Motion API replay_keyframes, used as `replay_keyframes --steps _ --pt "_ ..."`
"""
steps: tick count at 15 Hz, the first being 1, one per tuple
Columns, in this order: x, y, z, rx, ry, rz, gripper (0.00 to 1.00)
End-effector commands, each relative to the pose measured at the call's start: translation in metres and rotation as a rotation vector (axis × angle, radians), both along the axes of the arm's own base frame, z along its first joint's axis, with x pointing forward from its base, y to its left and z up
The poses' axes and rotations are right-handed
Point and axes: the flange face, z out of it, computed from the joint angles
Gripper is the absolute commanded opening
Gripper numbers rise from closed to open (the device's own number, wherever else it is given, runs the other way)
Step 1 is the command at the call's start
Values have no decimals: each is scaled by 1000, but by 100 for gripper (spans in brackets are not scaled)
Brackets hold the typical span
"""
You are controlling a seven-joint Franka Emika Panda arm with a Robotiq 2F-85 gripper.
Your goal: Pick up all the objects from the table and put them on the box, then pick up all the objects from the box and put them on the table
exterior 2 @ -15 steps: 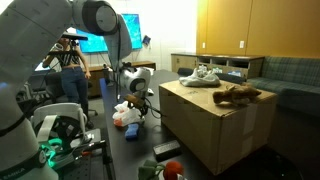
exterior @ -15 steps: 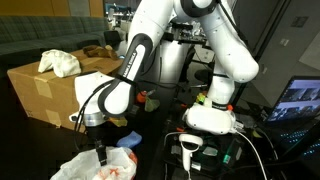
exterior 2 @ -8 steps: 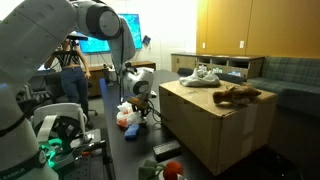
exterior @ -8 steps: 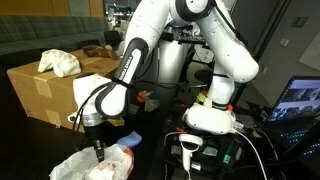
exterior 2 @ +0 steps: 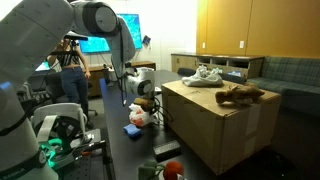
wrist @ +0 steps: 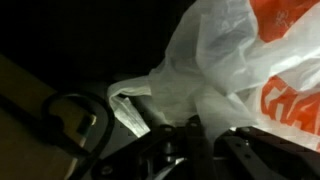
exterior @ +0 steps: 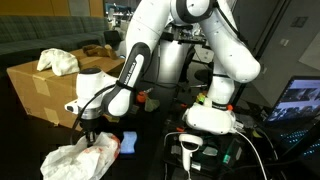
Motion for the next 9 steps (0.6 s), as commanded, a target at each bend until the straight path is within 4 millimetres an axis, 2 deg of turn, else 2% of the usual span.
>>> replay_keyframes --steps 1,5,9 --pt "-6 -5 35 -32 -128 23 4" --pt "-22 -20 65 -8 -148 3 3" --pt "-44 -49 99 14 -153 -75 4"
